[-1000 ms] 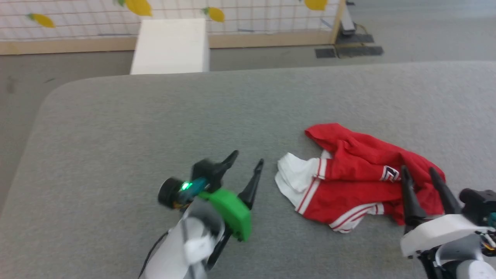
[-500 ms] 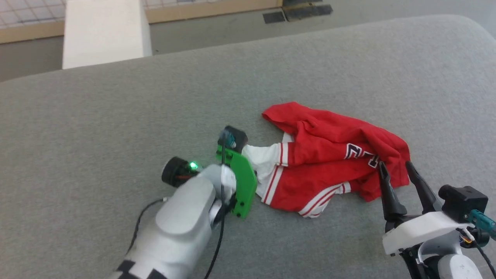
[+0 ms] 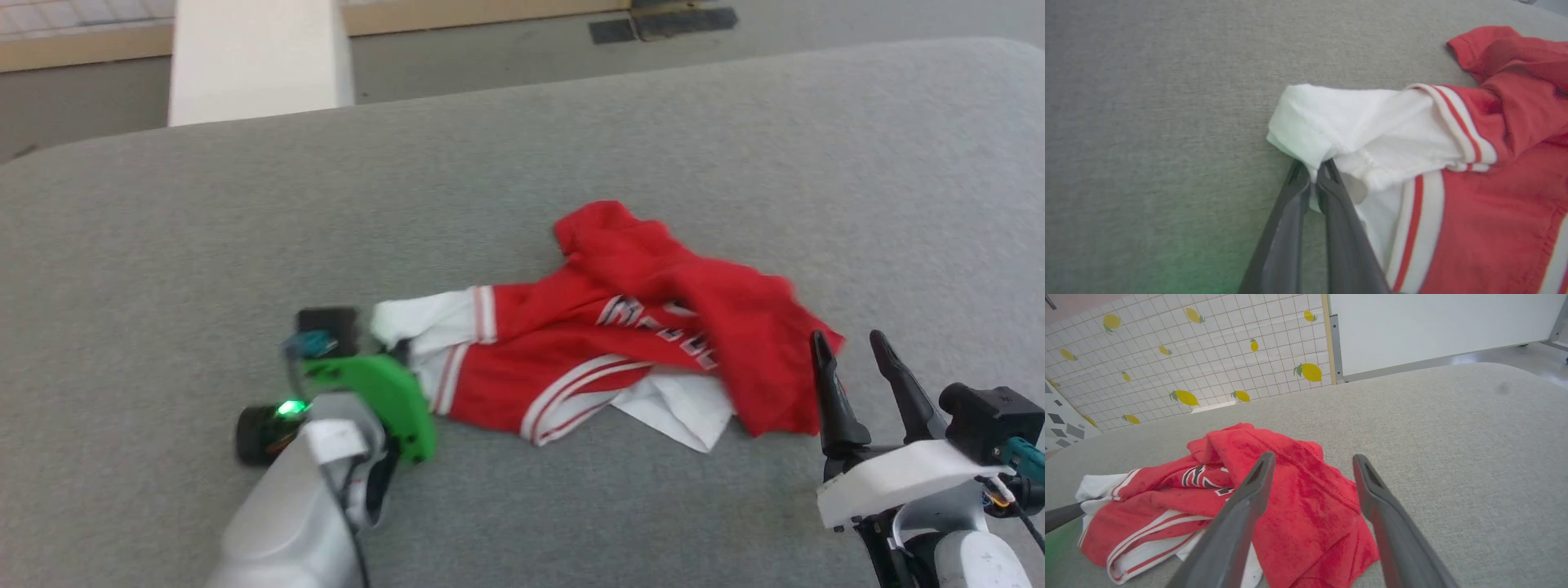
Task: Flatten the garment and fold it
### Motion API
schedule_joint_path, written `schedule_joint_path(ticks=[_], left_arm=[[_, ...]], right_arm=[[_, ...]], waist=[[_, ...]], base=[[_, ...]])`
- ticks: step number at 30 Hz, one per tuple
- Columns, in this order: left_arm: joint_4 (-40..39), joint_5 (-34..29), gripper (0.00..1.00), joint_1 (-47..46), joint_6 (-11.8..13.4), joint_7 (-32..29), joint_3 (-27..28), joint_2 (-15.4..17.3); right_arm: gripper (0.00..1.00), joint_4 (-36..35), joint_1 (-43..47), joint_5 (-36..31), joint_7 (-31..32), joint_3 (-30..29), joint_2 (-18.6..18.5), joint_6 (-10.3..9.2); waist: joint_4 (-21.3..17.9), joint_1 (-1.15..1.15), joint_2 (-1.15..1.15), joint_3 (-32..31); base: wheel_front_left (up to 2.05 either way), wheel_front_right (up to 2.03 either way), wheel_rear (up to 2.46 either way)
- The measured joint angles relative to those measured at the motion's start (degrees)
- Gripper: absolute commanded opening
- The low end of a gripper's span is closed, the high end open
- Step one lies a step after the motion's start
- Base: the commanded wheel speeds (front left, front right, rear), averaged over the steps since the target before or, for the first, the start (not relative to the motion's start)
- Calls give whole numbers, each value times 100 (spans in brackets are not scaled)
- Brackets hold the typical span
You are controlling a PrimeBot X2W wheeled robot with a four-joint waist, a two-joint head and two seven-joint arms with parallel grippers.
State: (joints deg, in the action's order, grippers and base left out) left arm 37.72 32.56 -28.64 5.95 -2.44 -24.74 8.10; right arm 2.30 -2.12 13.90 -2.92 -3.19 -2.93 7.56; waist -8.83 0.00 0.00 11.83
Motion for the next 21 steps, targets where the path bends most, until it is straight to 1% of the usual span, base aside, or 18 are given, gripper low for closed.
schedule_joint_path(ticks=[1,5,8,15,16,17,19,21], left_arm=[[-120,79,0,186,77,71,114,123],[-497,227,0,781,353,212,433,447],[-759,322,0,1217,517,230,605,594],[-1247,520,0,1965,753,279,765,661],[-1300,554,13,2022,781,313,792,644],[-1379,593,100,2074,772,359,806,622],[-1524,560,100,2117,698,500,733,620],[-1691,499,100,2126,602,804,715,612]], right_arm=[[100,-35,5,-27,43,-18,1,0],[100,-132,21,-63,151,-10,3,0],[100,-169,88,-84,247,0,2,0],[100,-167,322,-216,739,49,1,0],[100,-168,361,-234,799,76,2,0],[100,-172,403,-253,867,118,1,0],[100,-190,460,-298,977,236,2,0],[100,-238,466,-370,1057,398,1,0]], waist=[[97,0,0,-41],[404,0,0,-169],[617,0,0,-265],[965,0,0,-552],[994,0,0,-587],[1030,0,0,-630],[1095,0,0,-703],[1149,0,0,-753]], base=[[0,0,0],[0,0,0],[0,0,0],[0,0,0],[0,0,0],[0,0,0],[0,0,0],[0,0,0]])
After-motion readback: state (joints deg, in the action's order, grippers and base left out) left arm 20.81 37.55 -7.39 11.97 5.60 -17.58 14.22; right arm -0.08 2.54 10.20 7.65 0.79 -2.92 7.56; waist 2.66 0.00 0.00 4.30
